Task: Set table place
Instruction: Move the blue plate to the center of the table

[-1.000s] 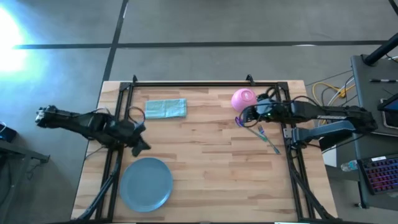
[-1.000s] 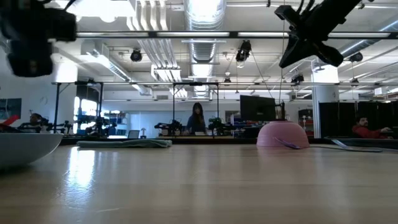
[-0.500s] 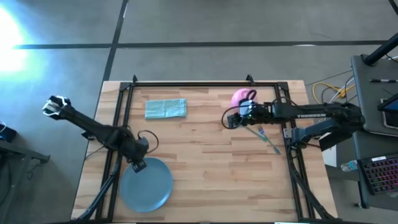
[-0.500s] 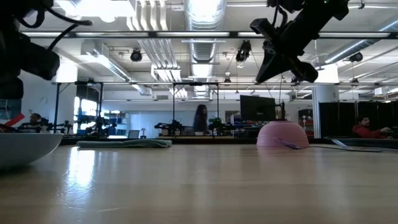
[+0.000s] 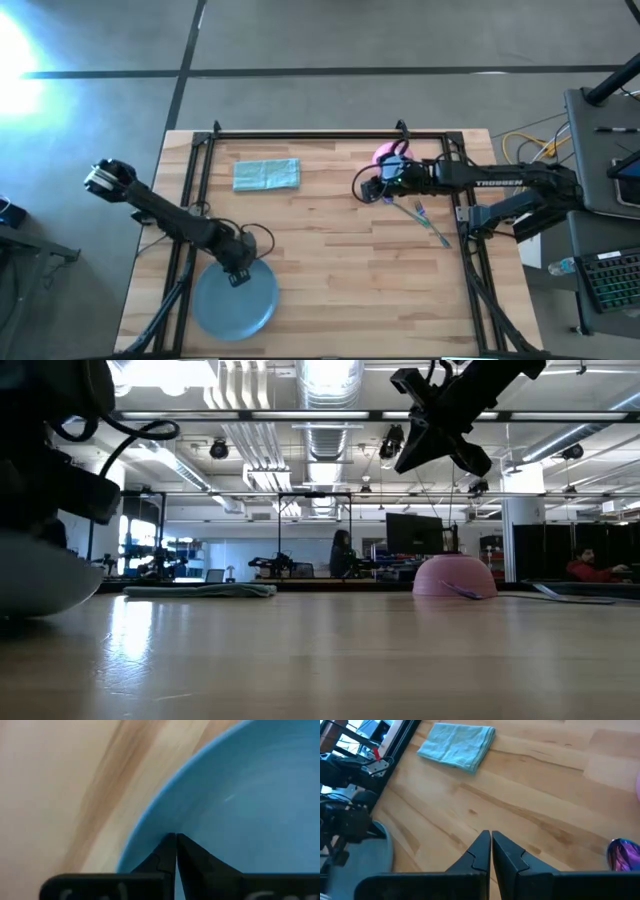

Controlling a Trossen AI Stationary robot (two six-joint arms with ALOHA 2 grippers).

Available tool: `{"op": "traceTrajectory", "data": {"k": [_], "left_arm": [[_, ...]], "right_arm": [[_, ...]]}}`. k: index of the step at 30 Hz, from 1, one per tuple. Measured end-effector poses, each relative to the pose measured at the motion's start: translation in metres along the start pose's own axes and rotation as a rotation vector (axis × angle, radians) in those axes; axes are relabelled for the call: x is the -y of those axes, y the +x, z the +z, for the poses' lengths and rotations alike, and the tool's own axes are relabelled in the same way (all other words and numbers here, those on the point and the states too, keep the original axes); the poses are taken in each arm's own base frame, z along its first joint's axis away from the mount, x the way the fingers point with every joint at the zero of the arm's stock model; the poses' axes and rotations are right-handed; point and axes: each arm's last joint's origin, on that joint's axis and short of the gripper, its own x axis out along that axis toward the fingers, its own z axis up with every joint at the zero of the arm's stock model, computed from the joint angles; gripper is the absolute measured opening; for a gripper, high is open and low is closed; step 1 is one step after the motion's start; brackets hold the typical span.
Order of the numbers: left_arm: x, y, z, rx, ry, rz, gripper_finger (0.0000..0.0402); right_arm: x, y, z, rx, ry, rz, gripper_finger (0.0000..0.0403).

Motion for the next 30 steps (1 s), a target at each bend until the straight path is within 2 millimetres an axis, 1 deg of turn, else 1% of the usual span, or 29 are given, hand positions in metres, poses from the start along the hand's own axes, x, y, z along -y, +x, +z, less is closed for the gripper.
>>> {"op": "traceTrajectory", "data": {"k": [4,7,12,15,19,22,24,27,30], "left_arm": [[0.01,0.007,0.012,0.055,0.012,-0.008,0.0],[0.018,0.006,0.026,0.149,0.035,0.003,0.0],[0.022,0.004,0.054,0.328,0.08,0.05,0.0],[0.019,0.007,0.074,0.42,0.091,0.045,0.0],[0.011,0.01,0.108,0.582,0.103,-0.01,0.0],[0.003,0.008,0.13,0.694,0.076,-0.038,0.0],[-0.002,0.003,0.141,0.761,0.058,-0.054,0.0],[-0.005,-0.01,0.149,0.811,0.067,-0.067,0.0],[-0.007,-0.023,0.142,0.752,0.089,-0.105,0.0]], "right_arm": [[-0.001,0.0,0.0,0.001,0.004,0.002,0.0009],[0.0,0.0,0.0,0.0,0.015,0.001,0.0009],[0.0,0.0,0.0,-0.005,0.036,-0.002,0.0009],[0.0,0.0,0.0,-0.007,0.043,-0.003,0.0009],[0.0,0.0,0.0,-0.007,0.043,-0.004,0.0009],[0.001,-0.002,0.0,-0.004,0.043,-0.005,0.0009],[0.001,-0.002,0.0,-0.003,0.043,-0.004,0.0009],[0.001,-0.002,0.0,-0.005,0.043,-0.006,0.0009],[0.001,-0.002,0.0,-0.001,0.042,-0.011,0.0009]]}}
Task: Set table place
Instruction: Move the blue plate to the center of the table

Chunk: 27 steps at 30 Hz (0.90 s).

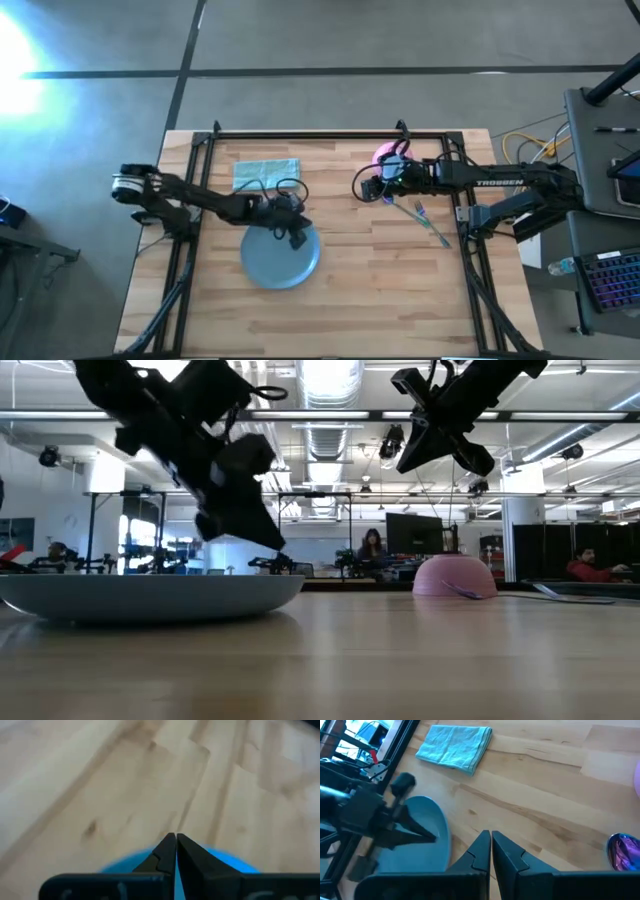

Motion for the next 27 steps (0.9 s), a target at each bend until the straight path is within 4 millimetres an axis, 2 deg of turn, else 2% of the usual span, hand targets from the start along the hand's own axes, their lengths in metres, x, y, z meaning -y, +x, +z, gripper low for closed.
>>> {"op": "traceTrajectory", "data": {"k": [2,8,11,15,20,23,27], "left_arm": [[-0.001,-0.016,-0.003,-0.072,-0.01,0.031,0.0],[-0.023,-0.069,-0.033,-0.328,-0.097,0.414,0.0],[-0.031,-0.089,-0.044,-0.372,-0.16,0.476,0.0],[-0.039,-0.108,-0.052,-0.34,-0.301,0.509,0.0],[-0.05,-0.115,-0.077,-0.443,-0.49,0.498,0.0],[-0.051,-0.111,-0.093,-0.547,-0.563,0.431,0.0],[-0.047,-0.103,-0.102,-0.615,-0.605,0.34,0.0]], "right_arm": [[0.0,0.0,0.0,0.002,-0.003,-0.001,0.0009],[0.002,0.001,0.003,0.034,-0.011,-0.02,0.0009],[0.004,0.001,0.006,0.054,-0.006,-0.036,0.0009],[0.008,0.002,0.011,0.067,0.006,-0.047,0.0009],[0.011,0.003,0.015,0.079,0.012,-0.053,0.0009],[0.011,0.003,0.016,0.081,0.012,-0.056,0.0009],[0.012,0.003,0.016,0.083,0.013,-0.058,0.0009]]}}
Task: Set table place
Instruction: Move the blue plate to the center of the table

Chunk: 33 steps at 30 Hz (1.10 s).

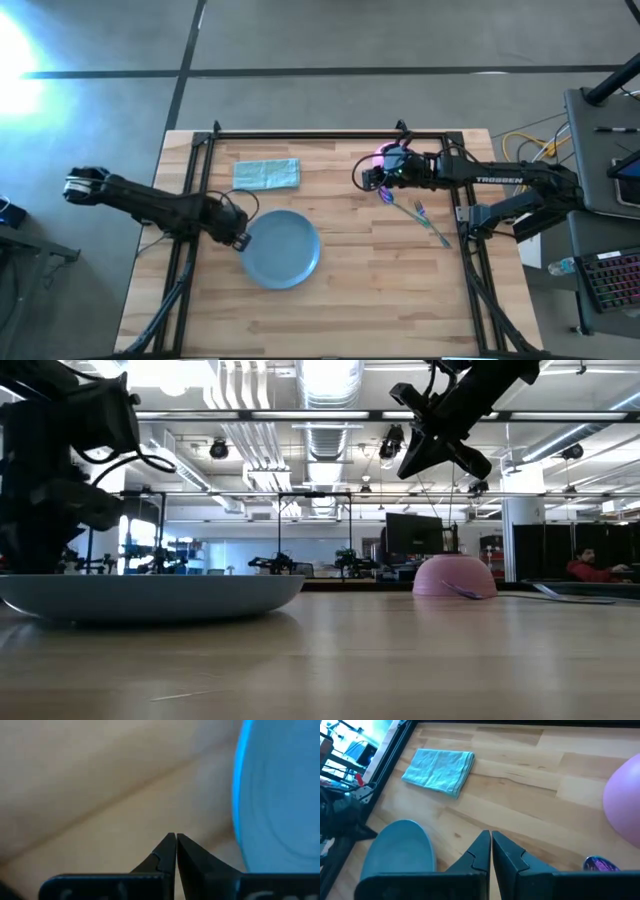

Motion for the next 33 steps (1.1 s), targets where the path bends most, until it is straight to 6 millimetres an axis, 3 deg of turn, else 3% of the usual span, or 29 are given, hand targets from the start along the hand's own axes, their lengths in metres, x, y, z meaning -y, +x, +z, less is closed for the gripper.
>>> {"op": "traceTrajectory", "data": {"k": [9,18,27,33], "left_arm": [[0.042,0.023,0.014,0.061,0.034,-0.281,0.0],[0.073,0.057,0.04,0.177,0.071,-0.394,0.0],[0.075,0.057,0.05,0.302,0.059,-0.433,0.0],[0.066,0.049,0.047,0.332,0.046,-0.362,0.0]], "right_arm": [[0.0,0.0,0.0,0.001,0.002,-0.001,0.0009],[0.0,0.0,0.0,-0.008,0.007,0.002,0.0009],[-0.003,-0.001,-0.009,-0.133,-0.018,0.071,0.0009],[-0.002,-0.009,-0.044,-0.446,-0.1,0.071,0.0009]]}}
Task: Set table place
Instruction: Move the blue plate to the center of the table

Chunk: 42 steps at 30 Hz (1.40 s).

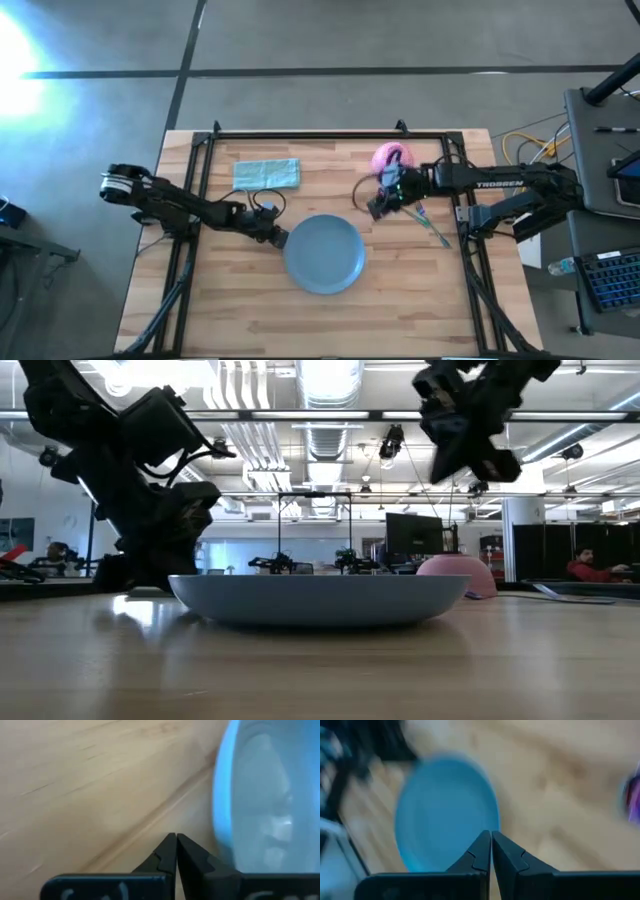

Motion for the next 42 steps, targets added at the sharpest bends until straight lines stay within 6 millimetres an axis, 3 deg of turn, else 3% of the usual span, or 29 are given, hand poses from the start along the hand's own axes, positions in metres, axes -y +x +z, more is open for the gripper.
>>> {"op": "traceTrajectory", "data": {"k": [9,16,21,32,37,42], "left_arm": [[-0.003,-0.012,-0.011,-0.139,0.041,-0.007,0.0],[0.002,-0.012,-0.024,-0.186,0.088,-0.03,0.0],[0.003,-0.012,-0.025,-0.179,0.1,-0.032,0.0],[0.005,-0.007,-0.024,-0.151,0.181,-0.056,0.0],[0.014,-0.006,-0.017,-0.088,0.209,-0.132,0.0],[0.014,-0.003,-0.01,-0.055,0.198,-0.136,0.0]], "right_arm": [[-0.011,0.022,-0.047,-0.158,0.125,0.016,0.0009],[-0.033,0.061,-0.092,-0.295,0.199,0.016,0.0009],[-0.05,0.088,-0.11,-0.334,0.249,0.044,0.0009],[-0.075,0.135,-0.117,-0.345,0.274,0.032,0.0009],[-0.083,0.143,-0.114,-0.342,0.251,0.036,0.0009],[-0.083,0.138,-0.11,-0.282,0.268,0.005,0.0009]]}}
